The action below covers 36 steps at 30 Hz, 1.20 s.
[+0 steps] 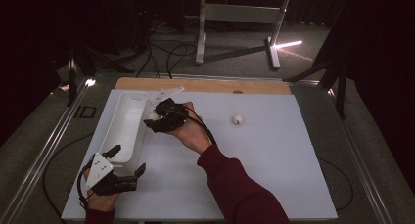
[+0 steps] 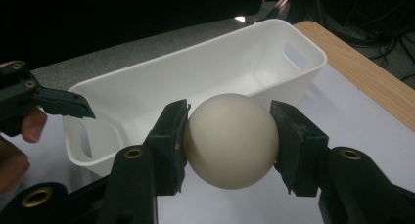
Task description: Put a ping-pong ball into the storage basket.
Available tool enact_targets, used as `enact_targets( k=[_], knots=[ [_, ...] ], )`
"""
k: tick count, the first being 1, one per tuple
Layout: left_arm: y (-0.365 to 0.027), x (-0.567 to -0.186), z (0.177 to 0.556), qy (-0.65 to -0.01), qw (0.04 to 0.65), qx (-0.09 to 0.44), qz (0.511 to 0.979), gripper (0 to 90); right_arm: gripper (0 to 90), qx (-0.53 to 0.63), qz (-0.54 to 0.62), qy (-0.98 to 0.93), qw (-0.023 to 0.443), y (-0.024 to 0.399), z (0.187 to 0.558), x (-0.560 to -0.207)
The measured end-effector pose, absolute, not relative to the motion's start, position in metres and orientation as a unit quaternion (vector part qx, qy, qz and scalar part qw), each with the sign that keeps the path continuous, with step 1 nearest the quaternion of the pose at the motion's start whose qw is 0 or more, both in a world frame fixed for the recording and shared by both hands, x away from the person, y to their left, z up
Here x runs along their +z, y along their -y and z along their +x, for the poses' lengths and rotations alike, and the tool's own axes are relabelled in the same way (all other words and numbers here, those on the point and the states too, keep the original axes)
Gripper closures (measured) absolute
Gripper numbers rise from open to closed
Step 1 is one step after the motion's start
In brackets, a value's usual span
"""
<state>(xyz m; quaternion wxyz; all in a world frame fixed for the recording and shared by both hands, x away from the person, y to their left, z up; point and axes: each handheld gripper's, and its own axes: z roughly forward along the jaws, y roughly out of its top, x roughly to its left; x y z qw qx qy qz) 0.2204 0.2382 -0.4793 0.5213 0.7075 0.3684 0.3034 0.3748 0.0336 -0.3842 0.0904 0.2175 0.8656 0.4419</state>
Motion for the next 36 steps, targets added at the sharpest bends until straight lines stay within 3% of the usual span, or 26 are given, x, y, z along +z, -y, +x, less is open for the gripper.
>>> enact_targets(
  k=[36],
  knots=[
    [-0.239,-0.479,0.220,-0.368,0.523,0.303,0.707,0.2,50.0,0.445,0.210,-0.866,0.085,-0.065,0.374,-0.383]
  ],
)
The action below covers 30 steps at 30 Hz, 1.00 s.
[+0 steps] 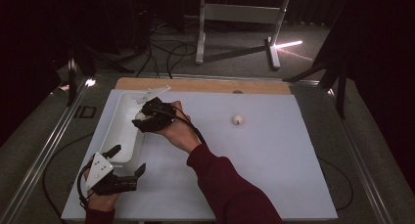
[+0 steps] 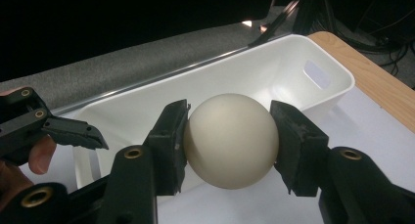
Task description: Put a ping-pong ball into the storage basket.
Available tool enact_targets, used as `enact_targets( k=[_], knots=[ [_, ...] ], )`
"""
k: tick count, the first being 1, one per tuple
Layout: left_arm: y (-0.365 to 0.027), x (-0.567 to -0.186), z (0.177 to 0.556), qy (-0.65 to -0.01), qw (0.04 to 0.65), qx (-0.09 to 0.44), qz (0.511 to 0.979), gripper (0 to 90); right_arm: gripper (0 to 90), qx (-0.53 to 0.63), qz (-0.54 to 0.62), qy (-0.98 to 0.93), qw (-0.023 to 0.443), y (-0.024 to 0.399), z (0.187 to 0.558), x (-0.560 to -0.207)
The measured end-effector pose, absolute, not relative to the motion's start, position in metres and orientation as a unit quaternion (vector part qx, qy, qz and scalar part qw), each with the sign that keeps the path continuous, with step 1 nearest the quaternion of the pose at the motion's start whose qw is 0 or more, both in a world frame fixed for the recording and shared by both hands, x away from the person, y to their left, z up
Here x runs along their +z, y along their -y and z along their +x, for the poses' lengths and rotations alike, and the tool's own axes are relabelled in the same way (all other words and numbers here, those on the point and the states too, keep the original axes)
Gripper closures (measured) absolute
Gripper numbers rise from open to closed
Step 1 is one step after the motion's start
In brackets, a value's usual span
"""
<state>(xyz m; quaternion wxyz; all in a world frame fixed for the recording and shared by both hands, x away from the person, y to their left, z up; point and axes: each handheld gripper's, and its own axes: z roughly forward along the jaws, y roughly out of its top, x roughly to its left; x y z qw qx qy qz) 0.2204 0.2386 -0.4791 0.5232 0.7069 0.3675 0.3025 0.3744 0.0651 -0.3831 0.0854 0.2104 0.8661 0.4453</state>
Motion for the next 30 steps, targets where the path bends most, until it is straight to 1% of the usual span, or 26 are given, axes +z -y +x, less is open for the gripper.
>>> enact_targets(
  k=[30],
  knots=[
    [-0.238,-0.479,0.220,-0.367,0.525,0.300,0.707,0.2,49.8,0.445,0.203,-0.868,0.082,-0.091,0.377,-0.386]
  ],
)
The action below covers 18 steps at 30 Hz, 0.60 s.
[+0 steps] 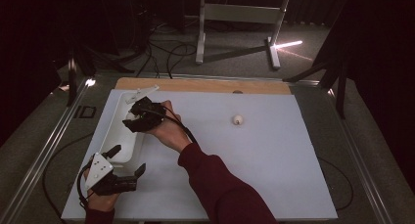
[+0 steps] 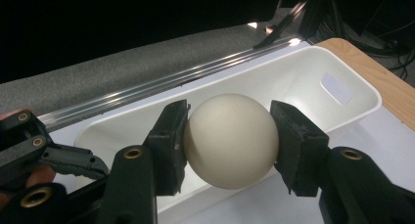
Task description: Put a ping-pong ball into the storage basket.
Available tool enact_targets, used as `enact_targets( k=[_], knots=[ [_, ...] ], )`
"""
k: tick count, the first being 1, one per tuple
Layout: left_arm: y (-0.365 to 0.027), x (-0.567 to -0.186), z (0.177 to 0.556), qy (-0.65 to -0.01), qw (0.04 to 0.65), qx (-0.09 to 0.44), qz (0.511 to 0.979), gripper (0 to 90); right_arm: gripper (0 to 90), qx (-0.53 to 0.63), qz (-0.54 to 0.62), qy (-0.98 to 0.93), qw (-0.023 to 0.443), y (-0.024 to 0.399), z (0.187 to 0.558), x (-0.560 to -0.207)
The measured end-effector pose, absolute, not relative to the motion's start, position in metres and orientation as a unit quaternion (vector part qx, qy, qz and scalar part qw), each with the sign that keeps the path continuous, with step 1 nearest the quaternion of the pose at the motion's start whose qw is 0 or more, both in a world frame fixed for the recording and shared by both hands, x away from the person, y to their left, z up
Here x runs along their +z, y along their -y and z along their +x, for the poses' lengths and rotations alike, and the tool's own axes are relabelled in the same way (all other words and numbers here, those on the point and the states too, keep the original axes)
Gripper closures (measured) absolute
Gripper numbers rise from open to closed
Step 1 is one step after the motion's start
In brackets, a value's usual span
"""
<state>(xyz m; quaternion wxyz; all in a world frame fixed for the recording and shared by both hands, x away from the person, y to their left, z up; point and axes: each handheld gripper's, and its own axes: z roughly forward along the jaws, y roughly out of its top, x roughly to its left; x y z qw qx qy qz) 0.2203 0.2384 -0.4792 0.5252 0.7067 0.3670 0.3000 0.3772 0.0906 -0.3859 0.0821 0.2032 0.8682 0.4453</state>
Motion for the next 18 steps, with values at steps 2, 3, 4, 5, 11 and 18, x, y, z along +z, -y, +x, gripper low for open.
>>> enact_targets(
  k=[2,3,4,5,11,18],
  knots=[
    [-0.238,-0.479,0.220,-0.367,0.525,0.300,0.707,0.2,49.8,0.445,0.205,-0.868,0.081,-0.092,0.377,-0.386],
    [-0.238,-0.479,0.220,-0.367,0.525,0.300,0.707,0.2,49.8,0.445,0.205,-0.868,0.081,-0.092,0.377,-0.386],
    [-0.239,-0.479,0.220,-0.367,0.526,0.300,0.706,0.2,49.8,0.446,0.204,-0.868,0.081,-0.093,0.377,-0.386],
    [-0.239,-0.479,0.220,-0.367,0.526,0.300,0.706,0.2,49.7,0.447,0.203,-0.867,0.080,-0.094,0.377,-0.385],
    [-0.239,-0.479,0.220,-0.367,0.526,0.301,0.705,0.2,49.7,0.450,0.202,-0.867,0.072,-0.099,0.376,-0.385],
    [-0.239,-0.479,0.220,-0.367,0.526,0.301,0.705,0.2,49.8,0.448,0.198,-0.869,0.071,-0.105,0.375,-0.386]
  ],
)
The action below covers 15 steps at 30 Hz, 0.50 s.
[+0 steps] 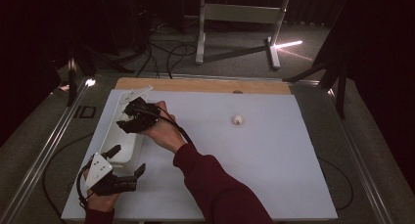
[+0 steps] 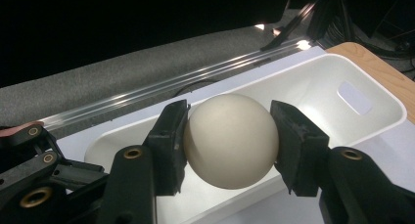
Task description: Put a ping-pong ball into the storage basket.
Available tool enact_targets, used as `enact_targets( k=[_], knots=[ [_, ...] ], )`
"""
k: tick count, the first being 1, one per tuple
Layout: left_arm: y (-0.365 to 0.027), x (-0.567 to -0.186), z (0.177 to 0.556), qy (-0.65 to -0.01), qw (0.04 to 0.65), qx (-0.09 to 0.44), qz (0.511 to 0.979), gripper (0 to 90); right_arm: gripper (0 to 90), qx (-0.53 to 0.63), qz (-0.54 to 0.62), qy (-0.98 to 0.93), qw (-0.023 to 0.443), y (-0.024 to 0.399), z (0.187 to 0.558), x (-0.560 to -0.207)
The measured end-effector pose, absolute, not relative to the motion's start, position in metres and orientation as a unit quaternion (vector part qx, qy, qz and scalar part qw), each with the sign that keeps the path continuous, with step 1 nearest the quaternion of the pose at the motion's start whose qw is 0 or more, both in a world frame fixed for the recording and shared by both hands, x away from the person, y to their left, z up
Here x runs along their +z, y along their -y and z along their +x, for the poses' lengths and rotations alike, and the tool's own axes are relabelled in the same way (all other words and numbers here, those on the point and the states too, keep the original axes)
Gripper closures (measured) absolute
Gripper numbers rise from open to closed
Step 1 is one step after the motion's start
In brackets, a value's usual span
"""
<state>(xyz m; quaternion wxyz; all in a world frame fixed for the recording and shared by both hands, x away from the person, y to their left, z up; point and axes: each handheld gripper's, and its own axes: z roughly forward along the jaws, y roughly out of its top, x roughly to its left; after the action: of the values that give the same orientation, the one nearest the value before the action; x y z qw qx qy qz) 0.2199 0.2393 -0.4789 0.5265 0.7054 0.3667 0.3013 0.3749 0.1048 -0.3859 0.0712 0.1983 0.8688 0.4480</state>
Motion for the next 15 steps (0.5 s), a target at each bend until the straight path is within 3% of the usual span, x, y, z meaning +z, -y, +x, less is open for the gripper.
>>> enact_targets(
  k=[15],
  knots=[
    [-0.2397,-0.4787,0.2196,-0.367,0.528,0.301,0.704,0.2,49.8,0.449,0.190,-0.871,0.058,-0.1124,0.3740,-0.3877]
  ],
)
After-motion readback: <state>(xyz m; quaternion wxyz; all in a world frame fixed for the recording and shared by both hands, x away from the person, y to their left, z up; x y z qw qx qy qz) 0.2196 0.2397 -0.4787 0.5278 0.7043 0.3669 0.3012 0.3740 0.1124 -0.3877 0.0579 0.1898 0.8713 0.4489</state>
